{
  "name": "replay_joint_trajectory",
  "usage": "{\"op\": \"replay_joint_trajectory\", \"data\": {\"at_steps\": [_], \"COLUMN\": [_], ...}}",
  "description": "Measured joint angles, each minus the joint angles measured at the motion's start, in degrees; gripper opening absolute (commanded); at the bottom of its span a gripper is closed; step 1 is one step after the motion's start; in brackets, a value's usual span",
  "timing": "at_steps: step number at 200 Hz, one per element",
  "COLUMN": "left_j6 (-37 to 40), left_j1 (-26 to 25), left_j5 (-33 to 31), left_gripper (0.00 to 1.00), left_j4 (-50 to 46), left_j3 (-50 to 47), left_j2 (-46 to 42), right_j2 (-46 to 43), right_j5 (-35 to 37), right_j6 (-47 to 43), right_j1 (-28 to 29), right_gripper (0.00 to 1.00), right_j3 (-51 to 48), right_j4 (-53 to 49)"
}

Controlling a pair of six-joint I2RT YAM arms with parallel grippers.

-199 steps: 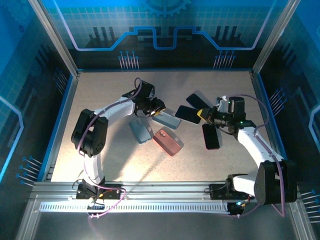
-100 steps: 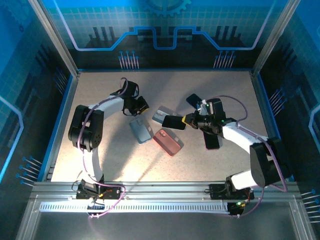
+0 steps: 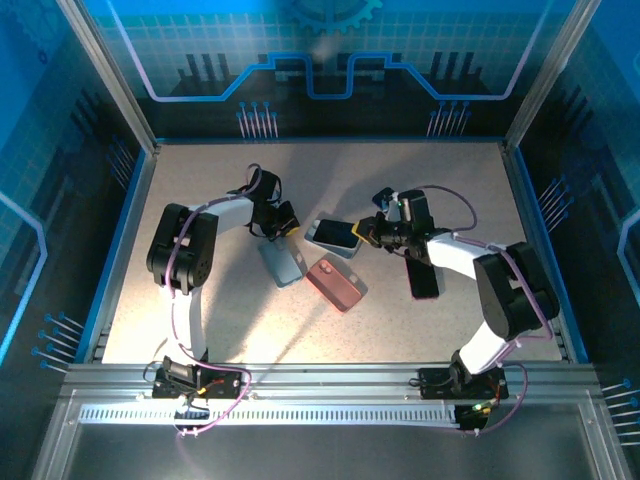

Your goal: Put the phone into the phone case

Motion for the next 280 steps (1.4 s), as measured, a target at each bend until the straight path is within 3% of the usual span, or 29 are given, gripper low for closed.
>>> {"op": "replay_joint_trajectory", "data": {"at_steps": [77,280], "left_j6": [-0.31,-3.72], "left_j1": [-1.97,-3.76], "left_j5": [0.87,0.92], "left_gripper": [0.04,0.03], "left_j4": [1.31,6.86], "left_j3": [-1.31,-6.86], "left_j2": [-0.02,-2.71], "right_j2": [4.70,6.21], "right_j5": [-0.02,-2.56], "right_j6": [3.78,3.08], "right_j1": [0.15,-1.49], "right_gripper": [0.00,0.00], "right_j3": [0.02,-0.85], "right_j4": [5.51,5.01]}}
